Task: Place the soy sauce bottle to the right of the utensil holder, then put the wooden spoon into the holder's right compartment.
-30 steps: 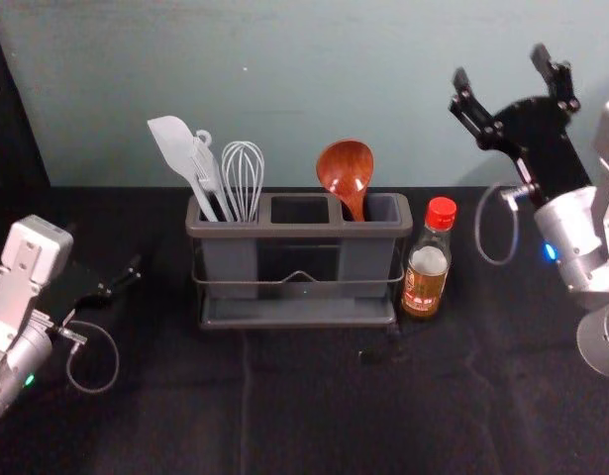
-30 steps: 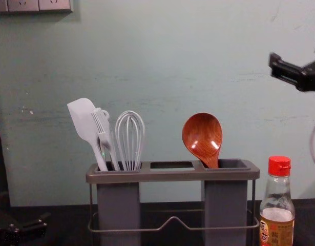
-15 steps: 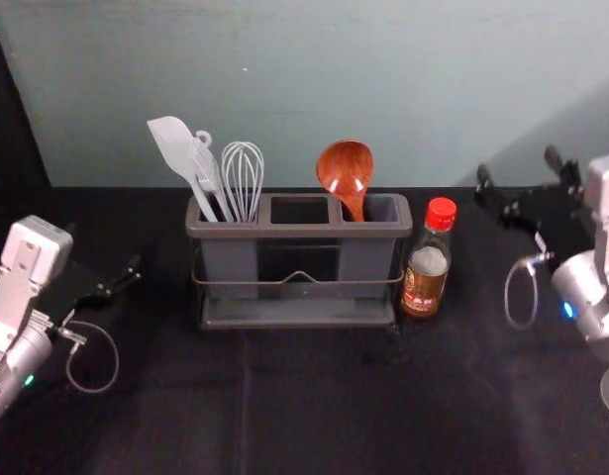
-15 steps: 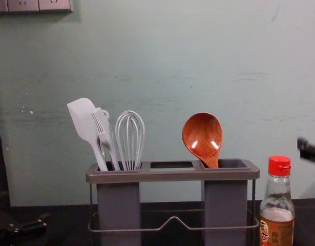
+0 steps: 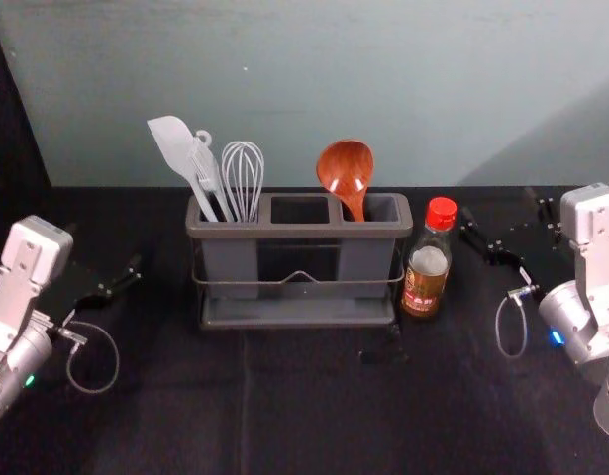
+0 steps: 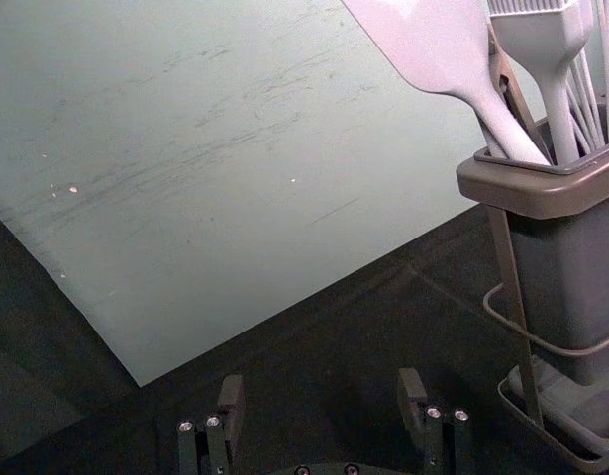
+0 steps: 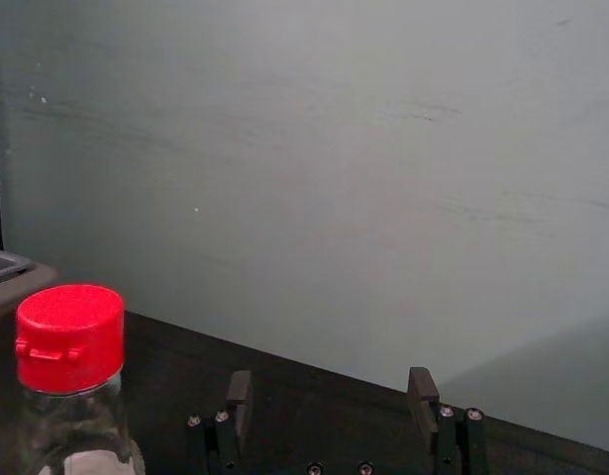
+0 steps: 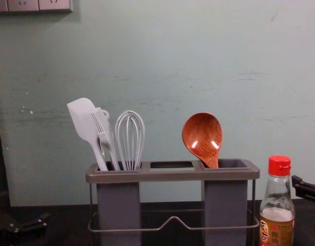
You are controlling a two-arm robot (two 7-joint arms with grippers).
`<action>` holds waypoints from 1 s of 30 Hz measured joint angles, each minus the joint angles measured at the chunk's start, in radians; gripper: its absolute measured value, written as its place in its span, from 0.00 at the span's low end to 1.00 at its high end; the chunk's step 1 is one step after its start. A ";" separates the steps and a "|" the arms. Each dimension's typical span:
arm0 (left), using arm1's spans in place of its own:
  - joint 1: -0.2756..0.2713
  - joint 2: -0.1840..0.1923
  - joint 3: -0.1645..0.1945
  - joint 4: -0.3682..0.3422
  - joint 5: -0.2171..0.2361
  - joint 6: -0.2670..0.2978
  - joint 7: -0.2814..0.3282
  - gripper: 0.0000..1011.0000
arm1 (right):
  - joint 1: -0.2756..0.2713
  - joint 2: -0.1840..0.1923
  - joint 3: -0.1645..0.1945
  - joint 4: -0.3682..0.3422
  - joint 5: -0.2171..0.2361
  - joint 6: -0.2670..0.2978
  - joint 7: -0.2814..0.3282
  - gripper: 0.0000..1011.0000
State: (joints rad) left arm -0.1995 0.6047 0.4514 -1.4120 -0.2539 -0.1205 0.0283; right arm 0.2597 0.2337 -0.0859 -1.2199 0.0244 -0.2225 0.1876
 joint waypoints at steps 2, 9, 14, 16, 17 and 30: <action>0.000 0.000 0.000 0.000 0.000 0.000 0.000 1.00 | -0.004 -0.001 0.000 -0.007 -0.004 0.000 0.002 0.99; 0.000 0.000 0.000 0.000 0.000 0.000 0.000 1.00 | -0.007 -0.002 -0.001 -0.012 -0.006 0.000 0.003 0.99; 0.000 0.000 0.000 0.000 0.000 0.000 0.000 1.00 | -0.006 -0.002 -0.001 -0.010 -0.005 0.000 0.003 0.99; 0.000 0.000 0.000 0.000 0.000 0.000 0.000 1.00 | -0.006 -0.002 -0.001 -0.009 -0.005 0.000 0.003 0.99; 0.000 0.000 0.000 0.000 0.000 0.000 0.000 1.00 | -0.006 -0.002 -0.001 -0.009 -0.005 0.000 0.003 0.99; 0.000 0.000 0.000 0.000 0.000 0.000 0.000 1.00 | -0.004 -0.001 -0.001 -0.007 -0.003 0.000 0.003 0.99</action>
State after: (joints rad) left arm -0.1995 0.6047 0.4514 -1.4120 -0.2539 -0.1205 0.0283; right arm 0.2554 0.2331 -0.0871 -1.2267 0.0212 -0.2228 0.1906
